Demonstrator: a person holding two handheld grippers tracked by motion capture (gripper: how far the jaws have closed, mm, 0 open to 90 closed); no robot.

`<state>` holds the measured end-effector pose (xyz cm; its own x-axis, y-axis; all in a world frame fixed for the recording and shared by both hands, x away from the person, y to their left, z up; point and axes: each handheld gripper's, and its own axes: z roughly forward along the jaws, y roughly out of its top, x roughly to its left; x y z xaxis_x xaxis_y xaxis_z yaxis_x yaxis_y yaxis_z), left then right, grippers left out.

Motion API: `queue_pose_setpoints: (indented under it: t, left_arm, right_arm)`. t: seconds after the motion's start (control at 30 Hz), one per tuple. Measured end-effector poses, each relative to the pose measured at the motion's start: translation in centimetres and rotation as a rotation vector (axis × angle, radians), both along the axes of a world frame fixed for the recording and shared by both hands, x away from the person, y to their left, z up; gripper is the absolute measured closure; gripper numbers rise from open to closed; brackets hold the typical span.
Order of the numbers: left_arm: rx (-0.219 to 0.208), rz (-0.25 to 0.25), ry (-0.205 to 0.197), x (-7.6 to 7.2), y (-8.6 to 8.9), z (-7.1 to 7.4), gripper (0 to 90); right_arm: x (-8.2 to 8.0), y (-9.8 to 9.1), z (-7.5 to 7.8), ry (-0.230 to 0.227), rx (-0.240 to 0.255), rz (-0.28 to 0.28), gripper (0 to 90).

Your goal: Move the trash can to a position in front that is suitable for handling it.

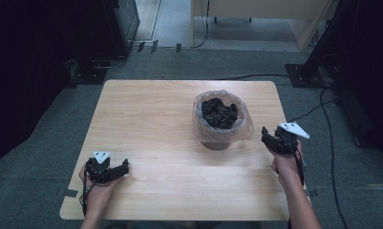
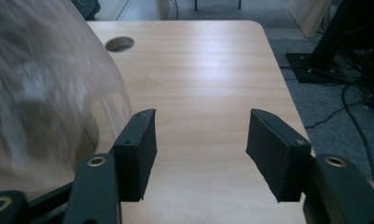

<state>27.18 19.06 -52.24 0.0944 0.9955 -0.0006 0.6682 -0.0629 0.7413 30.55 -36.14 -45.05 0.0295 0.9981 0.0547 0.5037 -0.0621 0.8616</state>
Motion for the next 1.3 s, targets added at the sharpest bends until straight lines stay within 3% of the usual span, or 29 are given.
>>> queue_pose_setpoints:
  t: [0.2, 0.3, 0.4, 0.47, 0.57, 0.77, 0.87, 0.9, 1.1, 1.27, 1.3]
  left_arm:
    - [0.001, -0.002, 0.001, 0.1, 0.0, 0.0, 10.2]
    - [0.003, -0.001, 0.001, 0.1, -0.1, 0.0, 10.2]
    - [0.002, -0.001, 0.001, 0.1, -0.1, 0.0, 10.3]
    - [0.002, 0.0, 0.0, 0.1, -0.1, 0.0, 10.3]
    - [0.001, -0.001, 0.0, 0.1, -0.1, 0.0, 10.3]
    - [0.001, -0.001, 0.0, 0.1, -0.1, 0.0, 10.3]
    - [0.001, -0.001, -0.001, 0.2, -0.1, 0.0, 10.3]
    - [0.001, -0.001, -0.001, 0.2, -0.1, 0.0, 10.3]
    - [-0.005, 0.004, -0.006, 0.2, 0.1, 0.0, 12.5]
    - [-0.056, 0.034, -0.024, 0.5, 0.4, 0.2, 18.7]
    - [-0.088, 0.039, -0.025, 0.7, 0.4, 0.4, 23.1]
  right_arm:
    - [4.0, 0.7, 1.7, -0.029, 0.009, 0.0, 56.8]
    - [5.1, 0.7, 2.2, -0.038, 0.02, -0.002, 61.7]
    - [7.5, 1.0, 2.8, -0.045, 0.039, 0.023, 67.1]
    - [7.9, 1.0, 2.8, -0.045, 0.049, 0.027, 68.8]
    - [9.9, 1.8, 2.6, -0.045, 0.078, 0.055, 75.3]
    - [12.1, 3.4, 2.0, -0.036, 0.062, 0.126, 78.8]
    - [12.4, 3.7, 1.8, -0.041, 0.086, 0.145, 79.3]
    - [12.5, 4.1, 1.7, -0.057, 0.112, 0.183, 79.6]
    - [12.5, 4.5, 1.6, -0.058, 0.144, 0.21, 81.8]
    - [12.2, 4.9, 1.5, -0.051, 0.175, 0.237, 81.8]
    - [12.1, 5.3, 1.4, -0.053, 0.191, 0.248, 81.8]
